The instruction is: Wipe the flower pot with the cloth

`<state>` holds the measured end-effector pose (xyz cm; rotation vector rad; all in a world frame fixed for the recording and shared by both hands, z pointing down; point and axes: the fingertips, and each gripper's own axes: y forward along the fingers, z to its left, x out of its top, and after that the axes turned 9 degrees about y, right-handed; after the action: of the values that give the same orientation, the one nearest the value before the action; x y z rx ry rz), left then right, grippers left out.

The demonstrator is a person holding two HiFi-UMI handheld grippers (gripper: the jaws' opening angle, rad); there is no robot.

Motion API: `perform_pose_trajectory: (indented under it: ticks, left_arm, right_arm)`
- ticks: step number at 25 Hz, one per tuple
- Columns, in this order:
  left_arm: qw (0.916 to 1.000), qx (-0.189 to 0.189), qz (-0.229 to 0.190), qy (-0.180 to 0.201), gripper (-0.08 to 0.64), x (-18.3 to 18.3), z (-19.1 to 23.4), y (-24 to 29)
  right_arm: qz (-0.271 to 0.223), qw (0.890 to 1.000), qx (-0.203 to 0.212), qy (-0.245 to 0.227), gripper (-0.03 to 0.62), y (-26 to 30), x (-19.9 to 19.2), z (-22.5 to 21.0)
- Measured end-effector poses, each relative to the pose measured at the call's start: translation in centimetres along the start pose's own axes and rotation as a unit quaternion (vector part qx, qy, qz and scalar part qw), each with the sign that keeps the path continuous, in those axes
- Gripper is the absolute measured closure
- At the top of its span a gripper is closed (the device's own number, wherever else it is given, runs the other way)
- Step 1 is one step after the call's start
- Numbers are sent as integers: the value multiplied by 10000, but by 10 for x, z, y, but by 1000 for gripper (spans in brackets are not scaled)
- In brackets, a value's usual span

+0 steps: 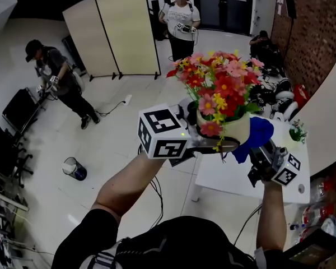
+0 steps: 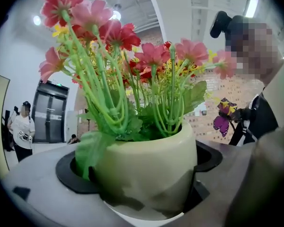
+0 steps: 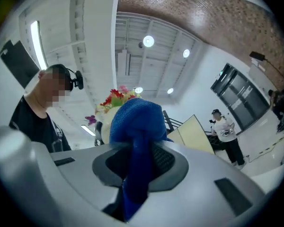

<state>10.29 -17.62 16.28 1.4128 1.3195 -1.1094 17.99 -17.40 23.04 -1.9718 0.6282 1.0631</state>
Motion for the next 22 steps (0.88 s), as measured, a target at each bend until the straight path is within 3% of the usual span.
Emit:
perform_pose_trajectory:
  ticks: [4,9,14,22]
  left_arm:
    - [10000,-31,-60,-20,-21,15,-4,12]
    - [9998,-17,78,195,-21,13,-8,18]
    - [9996,171,146,158,-21,2,9,13]
    - [9991,398,100,-112,-21,-7,36,11]
  right_arm:
    - [48,9982,-552,-223,528,28,-8,-16]
    - [189,9986,-178,-461,528,47,-6,6]
    - [207,9974,155,-678,528,55,-9,31]
    - [81,9983,275,-509,528,49,-11,63]
